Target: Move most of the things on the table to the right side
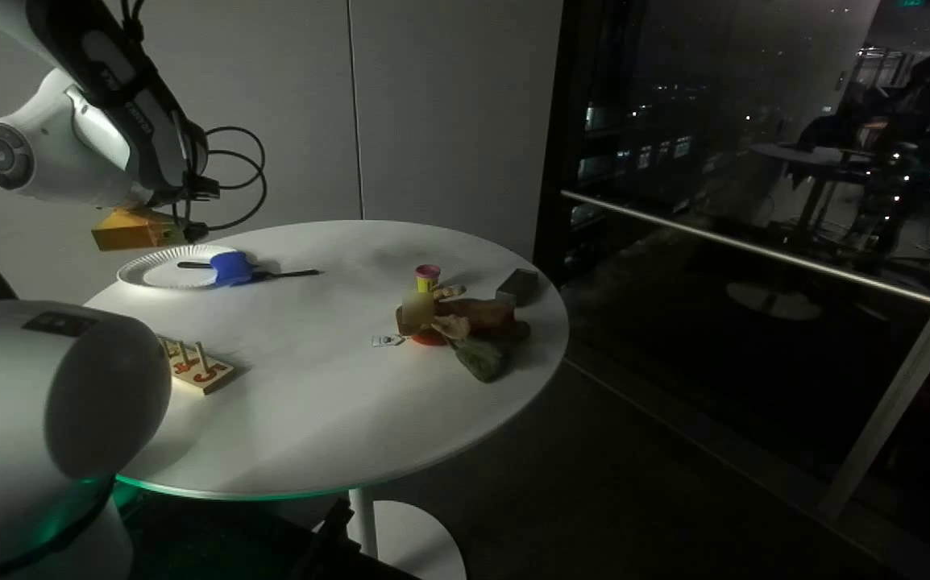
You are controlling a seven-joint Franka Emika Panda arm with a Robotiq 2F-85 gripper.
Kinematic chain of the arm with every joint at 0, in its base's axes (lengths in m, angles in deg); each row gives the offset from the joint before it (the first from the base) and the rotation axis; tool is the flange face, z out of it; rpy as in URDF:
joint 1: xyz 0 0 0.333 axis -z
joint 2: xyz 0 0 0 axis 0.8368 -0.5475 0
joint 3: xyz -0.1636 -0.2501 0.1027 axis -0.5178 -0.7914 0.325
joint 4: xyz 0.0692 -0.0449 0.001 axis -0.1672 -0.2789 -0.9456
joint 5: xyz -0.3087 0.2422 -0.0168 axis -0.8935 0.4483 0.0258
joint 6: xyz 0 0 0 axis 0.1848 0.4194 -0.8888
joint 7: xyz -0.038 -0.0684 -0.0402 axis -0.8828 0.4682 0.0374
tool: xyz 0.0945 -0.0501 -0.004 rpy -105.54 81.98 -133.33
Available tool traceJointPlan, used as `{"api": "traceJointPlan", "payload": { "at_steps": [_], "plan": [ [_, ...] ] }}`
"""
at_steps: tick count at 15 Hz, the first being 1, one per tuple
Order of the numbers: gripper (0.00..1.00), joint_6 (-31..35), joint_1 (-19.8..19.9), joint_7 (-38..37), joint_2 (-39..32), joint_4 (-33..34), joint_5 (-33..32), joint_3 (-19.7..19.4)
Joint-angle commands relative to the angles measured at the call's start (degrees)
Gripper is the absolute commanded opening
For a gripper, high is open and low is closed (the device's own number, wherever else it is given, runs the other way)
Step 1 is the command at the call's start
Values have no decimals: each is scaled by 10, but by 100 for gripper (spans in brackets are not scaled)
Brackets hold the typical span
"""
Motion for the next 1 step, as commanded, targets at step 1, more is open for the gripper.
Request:
{"api": "traceJointPlan", "payload": {
  "at_steps": [1],
  "plan": [
    [79,1,9,1,0,1,2,9]
  ]
}}
